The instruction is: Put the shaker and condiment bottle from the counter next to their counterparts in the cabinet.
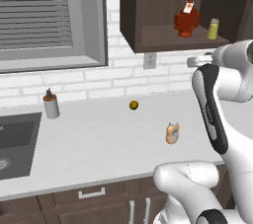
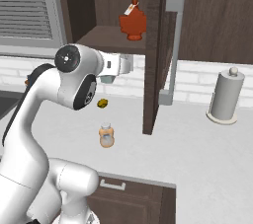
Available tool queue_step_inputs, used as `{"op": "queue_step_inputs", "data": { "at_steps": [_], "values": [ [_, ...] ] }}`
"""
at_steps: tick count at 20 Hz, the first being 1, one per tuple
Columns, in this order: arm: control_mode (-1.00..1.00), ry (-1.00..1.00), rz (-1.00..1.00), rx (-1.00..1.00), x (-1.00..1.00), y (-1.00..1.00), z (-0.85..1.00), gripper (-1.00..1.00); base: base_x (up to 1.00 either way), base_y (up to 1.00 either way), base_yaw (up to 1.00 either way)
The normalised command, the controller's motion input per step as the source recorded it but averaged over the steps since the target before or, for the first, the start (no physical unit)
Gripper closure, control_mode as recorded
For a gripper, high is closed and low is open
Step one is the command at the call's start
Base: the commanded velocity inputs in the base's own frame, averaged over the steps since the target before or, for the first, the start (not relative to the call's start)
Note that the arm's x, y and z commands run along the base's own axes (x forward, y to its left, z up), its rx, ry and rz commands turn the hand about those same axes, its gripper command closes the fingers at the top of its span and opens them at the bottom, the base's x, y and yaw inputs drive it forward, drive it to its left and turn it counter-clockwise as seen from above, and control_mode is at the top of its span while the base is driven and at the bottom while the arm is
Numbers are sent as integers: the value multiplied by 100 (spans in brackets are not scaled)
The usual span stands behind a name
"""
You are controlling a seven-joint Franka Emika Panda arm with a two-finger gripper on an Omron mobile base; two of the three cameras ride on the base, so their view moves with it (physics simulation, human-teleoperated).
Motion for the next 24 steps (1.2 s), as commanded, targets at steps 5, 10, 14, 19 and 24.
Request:
{"op": "queue_step_inputs", "data": {
  "at_steps": [5,10,14,19,24],
  "values": [
    [-100,-14,-15,8,-28,-35,55,100,0,0,0],
    [-100,-3,-2,-1,-8,5,6,100,0,0,0],
    [-100,-1,-5,0,0,3,15,100,0,0,0],
    [-100,-2,-10,0,0,0,31,100,0,0,0],
    [-100,0,-8,0,3,0,25,100,0,0,0]
  ]
}}
